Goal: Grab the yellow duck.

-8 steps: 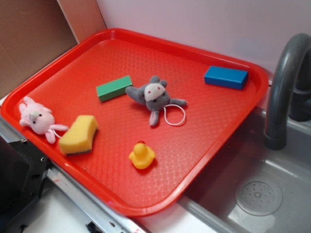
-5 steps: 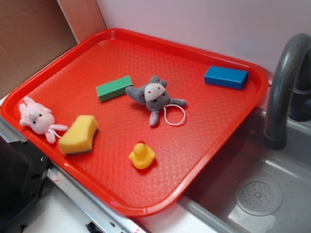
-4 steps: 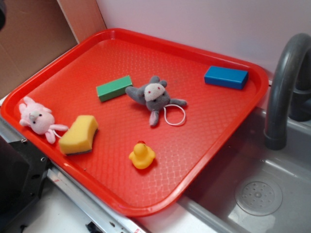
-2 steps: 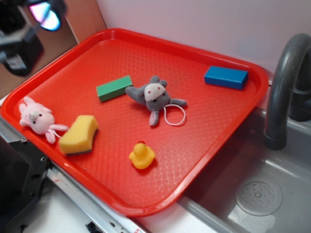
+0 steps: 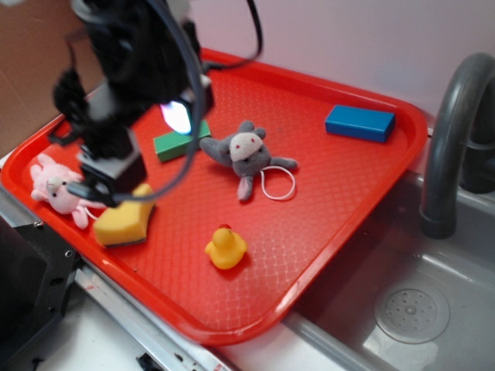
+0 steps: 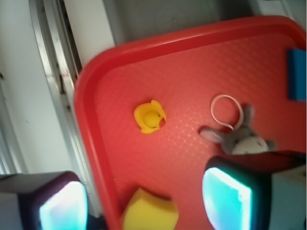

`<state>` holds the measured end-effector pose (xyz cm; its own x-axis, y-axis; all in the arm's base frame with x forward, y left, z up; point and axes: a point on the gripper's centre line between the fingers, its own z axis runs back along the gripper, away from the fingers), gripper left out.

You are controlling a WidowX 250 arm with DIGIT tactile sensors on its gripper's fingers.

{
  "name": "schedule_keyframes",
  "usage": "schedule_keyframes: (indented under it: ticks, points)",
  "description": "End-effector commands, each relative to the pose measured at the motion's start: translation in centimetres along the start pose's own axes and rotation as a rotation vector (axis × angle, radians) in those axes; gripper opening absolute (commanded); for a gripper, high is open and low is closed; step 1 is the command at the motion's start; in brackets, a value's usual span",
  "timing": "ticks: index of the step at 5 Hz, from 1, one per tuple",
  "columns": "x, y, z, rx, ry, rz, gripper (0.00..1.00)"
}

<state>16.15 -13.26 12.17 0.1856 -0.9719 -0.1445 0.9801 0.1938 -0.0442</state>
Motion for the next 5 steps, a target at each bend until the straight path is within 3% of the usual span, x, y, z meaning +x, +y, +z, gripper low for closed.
schedule_keyframes:
  ticks: [1, 3, 5]
  points:
    - [-0.2, -0.8, -4.2, 0.046, 0.079, -0.047, 1.0]
    - [0.9, 0.0, -7.2, 0.062, 0.05, -0.021, 1.0]
    - [3.3, 0.4, -8.6, 0.025, -0.039, 0.003, 1.0]
